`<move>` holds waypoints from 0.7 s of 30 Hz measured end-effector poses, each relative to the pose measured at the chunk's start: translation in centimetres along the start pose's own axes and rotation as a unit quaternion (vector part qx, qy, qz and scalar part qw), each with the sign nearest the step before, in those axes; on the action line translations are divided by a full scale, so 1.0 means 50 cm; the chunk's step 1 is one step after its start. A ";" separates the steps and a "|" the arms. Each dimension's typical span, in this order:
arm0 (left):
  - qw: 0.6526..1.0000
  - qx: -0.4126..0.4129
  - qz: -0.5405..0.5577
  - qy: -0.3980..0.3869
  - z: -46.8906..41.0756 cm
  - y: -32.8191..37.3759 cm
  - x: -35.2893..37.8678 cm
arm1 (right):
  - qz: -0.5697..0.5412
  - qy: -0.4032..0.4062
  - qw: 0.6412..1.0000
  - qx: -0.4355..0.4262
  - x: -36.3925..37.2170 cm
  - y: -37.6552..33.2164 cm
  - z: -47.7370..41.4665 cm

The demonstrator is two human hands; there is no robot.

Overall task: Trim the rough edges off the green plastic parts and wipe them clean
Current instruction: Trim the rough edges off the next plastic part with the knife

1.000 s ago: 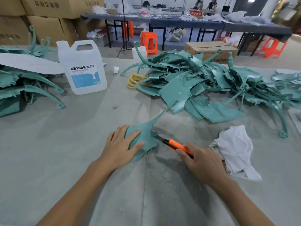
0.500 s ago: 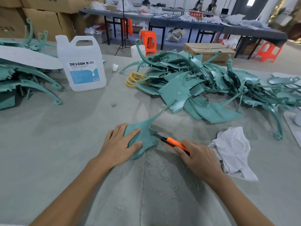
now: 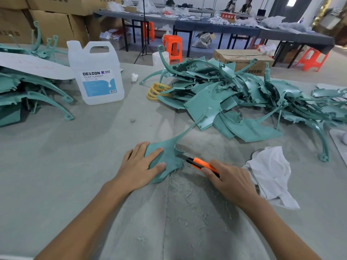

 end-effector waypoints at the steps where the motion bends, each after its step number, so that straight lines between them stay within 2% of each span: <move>1: 1.000 0.000 0.000 -0.002 0.000 -0.001 0.001 | -0.004 -0.002 1.000 0.010 0.000 0.001 -0.004; 5: 1.000 0.000 0.006 0.000 0.003 0.000 0.002 | -0.046 0.006 0.999 0.016 0.000 0.006 -0.005; 17: 1.000 -0.001 0.000 -0.018 0.000 -0.002 0.004 | -0.039 -0.035 0.999 0.012 0.002 0.018 -0.015; 21: 1.000 -0.004 0.010 -0.009 0.000 -0.001 0.001 | -0.009 -0.007 1.000 0.020 0.002 0.009 -0.012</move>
Point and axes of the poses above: each hand's wrist, its own z-axis away from the middle knuckle, its own x-axis out of the palm, y = z × x, the point moved 4 cm from there along -z, towards the middle knuckle, and after that the axes turned 2 degrees about -z, right-handed, at the moved point
